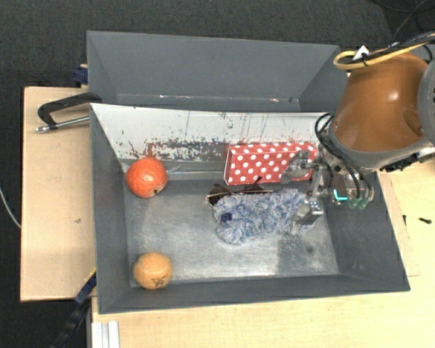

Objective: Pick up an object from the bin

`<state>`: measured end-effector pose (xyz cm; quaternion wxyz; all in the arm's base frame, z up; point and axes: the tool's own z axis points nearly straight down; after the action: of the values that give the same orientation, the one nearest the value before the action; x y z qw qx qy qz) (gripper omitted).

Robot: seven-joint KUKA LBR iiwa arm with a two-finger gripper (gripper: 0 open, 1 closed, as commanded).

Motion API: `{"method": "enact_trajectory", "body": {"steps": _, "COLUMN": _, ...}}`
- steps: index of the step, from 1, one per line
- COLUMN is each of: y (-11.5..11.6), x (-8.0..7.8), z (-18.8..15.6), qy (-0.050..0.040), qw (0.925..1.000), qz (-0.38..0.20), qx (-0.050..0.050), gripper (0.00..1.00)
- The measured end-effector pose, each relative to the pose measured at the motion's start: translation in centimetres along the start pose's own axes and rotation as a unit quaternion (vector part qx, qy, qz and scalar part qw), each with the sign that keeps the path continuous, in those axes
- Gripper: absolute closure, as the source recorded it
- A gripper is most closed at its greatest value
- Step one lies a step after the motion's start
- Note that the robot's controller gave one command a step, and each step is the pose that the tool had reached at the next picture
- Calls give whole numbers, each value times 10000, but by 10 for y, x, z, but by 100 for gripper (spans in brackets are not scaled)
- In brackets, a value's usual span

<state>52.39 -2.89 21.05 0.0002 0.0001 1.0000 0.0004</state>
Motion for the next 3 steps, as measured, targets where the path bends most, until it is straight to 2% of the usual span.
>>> {"method": "enact_trajectory", "body": {"steps": 1, "y": 0, "x": 0, "z": 0, "qy": -5, "qw": 10000, "qz": -2, "qx": 1, "gripper": 0}}
{"method": "enact_trajectory", "body": {"steps": 2, "y": 57, "x": -1, "z": 108, "qy": -6, "qw": 10000, "qz": 98, "qx": -5, "gripper": 100}}
{"method": "enact_trajectory", "body": {"steps": 3, "y": 57, "x": -1, "z": 108, "qy": -6, "qw": 10000, "qz": 99, "qx": -4, "gripper": 100}}
